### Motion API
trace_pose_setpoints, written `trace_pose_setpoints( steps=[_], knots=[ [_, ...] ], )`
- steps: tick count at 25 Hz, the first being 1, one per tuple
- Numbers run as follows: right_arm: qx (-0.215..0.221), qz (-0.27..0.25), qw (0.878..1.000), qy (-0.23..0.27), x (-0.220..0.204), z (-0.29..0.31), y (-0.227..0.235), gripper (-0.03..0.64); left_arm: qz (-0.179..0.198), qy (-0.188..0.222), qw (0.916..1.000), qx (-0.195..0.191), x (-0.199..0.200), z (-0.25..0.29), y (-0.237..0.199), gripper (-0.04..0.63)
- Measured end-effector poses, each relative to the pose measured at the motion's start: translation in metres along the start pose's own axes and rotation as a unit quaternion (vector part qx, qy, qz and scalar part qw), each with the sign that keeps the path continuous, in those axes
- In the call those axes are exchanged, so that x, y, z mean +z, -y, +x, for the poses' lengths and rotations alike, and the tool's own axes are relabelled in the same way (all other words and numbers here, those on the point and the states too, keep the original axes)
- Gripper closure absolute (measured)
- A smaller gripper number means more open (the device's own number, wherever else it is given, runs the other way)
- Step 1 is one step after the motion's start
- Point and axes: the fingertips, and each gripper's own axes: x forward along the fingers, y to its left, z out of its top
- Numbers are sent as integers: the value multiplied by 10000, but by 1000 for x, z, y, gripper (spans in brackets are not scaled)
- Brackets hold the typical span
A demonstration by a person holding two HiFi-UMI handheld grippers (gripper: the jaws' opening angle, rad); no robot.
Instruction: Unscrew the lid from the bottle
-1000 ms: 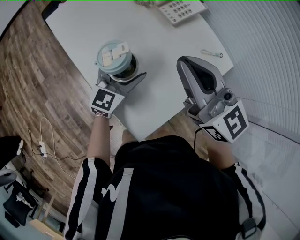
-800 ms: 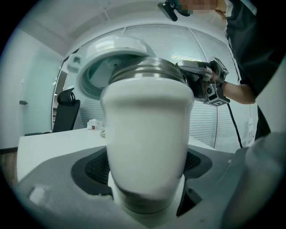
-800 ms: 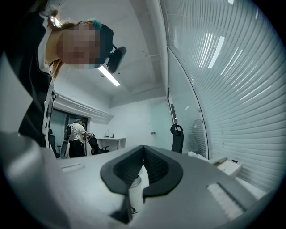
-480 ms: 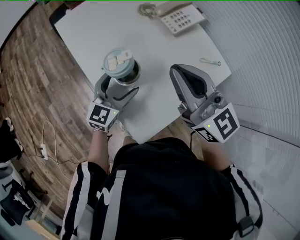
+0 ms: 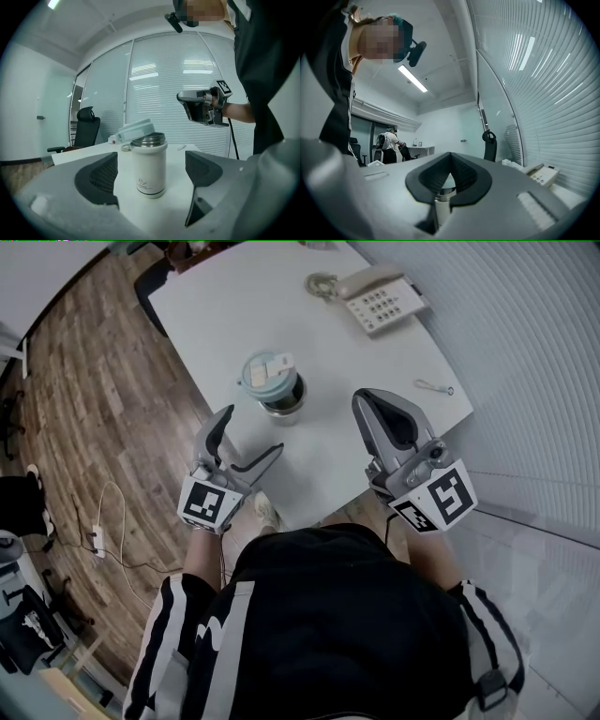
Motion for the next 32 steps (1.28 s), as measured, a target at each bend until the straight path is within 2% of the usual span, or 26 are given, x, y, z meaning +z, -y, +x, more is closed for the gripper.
trace_pose_setpoints(
  steps=[4, 8, 13, 15, 17, 20, 23, 26, 32],
  knots=[
    [30, -20, 10000, -30, 1, -1, -7, 618, -273, 13, 9996, 55, 20, -13, 5, 137],
    [70, -84, 9999, -27, 3, 1, -12, 618, -125, 205, 9997, 39, 46, -22, 11, 143],
    [117, -106, 9999, 22, 9, 2, -18, 618, -103, 456, 9987, 179, 78, -32, 16, 235],
    [150, -115, 9998, 34, 10, 3, -21, 618, -21, 518, 9981, 334, 88, -35, 12, 297],
    [175, -154, 9997, 15, 11, 3, -25, 618, 90, 552, 9971, 513, 96, -39, 9, 385],
    [215, -179, 9996, -4, 13, 4, -28, 618, 44, 614, 9963, 606, 104, -41, 7, 402],
    [223, -158, 9996, 15, 15, 4, -29, 618, -43, 701, 9953, 667, 112, -42, 5, 454],
    [212, -152, 9997, 26, 19, 4, -30, 618, -208, 871, 9937, 676, 128, -43, 4, 479],
    [246, -198, 9995, 47, 21, 7, -30, 618, -53, 867, 9928, 824, 136, -44, 0, 517]
  ],
)
